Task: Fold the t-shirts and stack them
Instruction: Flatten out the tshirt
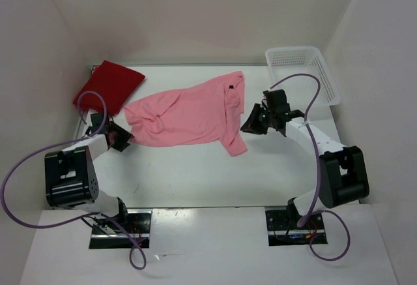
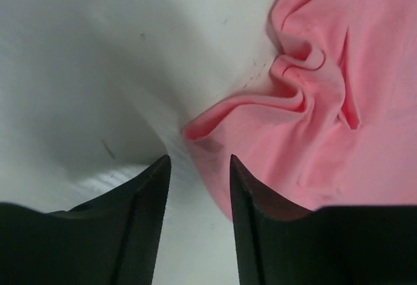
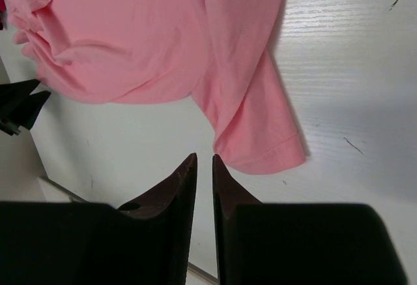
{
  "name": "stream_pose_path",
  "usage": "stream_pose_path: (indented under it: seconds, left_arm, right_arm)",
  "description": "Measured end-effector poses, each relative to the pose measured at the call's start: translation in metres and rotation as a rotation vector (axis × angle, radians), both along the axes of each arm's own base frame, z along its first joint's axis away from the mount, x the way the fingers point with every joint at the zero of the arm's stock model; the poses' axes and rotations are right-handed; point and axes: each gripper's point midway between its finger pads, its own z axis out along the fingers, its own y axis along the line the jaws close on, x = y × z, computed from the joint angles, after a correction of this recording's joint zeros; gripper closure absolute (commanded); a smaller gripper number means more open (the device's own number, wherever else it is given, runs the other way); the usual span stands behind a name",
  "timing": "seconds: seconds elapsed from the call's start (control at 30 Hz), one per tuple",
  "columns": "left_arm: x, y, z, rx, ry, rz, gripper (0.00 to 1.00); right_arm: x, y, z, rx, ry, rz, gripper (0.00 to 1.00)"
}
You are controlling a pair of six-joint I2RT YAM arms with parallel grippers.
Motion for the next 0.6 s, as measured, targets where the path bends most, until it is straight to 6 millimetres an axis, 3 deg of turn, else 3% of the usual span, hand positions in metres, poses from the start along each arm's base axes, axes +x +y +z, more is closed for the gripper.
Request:
stream_pose_path:
  seconds: [0.17,0.3,0.33,0.37,0.43,0.6]
  left_arm:
    - [0.015,0.002,-0.002,-0.006,-0.039,0.004,0.57]
    - [0.025,0.001,-0.004,-0.023,-0.057,0.006,0.76]
    - [0.026,0.001,-0.005,-0.025,-0.058,0.004,0.87]
    - [0.026,0.001,-0.006,-0.025,-0.057,0.001,0.92]
    - [0.026,0.000,-0.006,-0.030,-0.052,0.001,0.98]
    - [0.018,-0.002,0.005,-0.018,-0.040,-0.021,1.00]
  right_arm:
    - [-0.002,0.000,0.006,0.005,-0.015,0.000,0.78]
    - [-0.002,-0.001,0.009,0.005,-0.024,-0.002,0.76]
    - [-0.002,-0.001,0.008,0.003,-0.024,-0.005,0.74]
    - [-0.002,-0.002,0.008,-0.001,-0.023,-0.012,0.66]
    - [-0.003,-0.006,0.004,-0.013,-0.015,-0.033,0.58]
    - [-0.015,-0.018,-0.020,-0.060,0.052,-0.096,0.52]
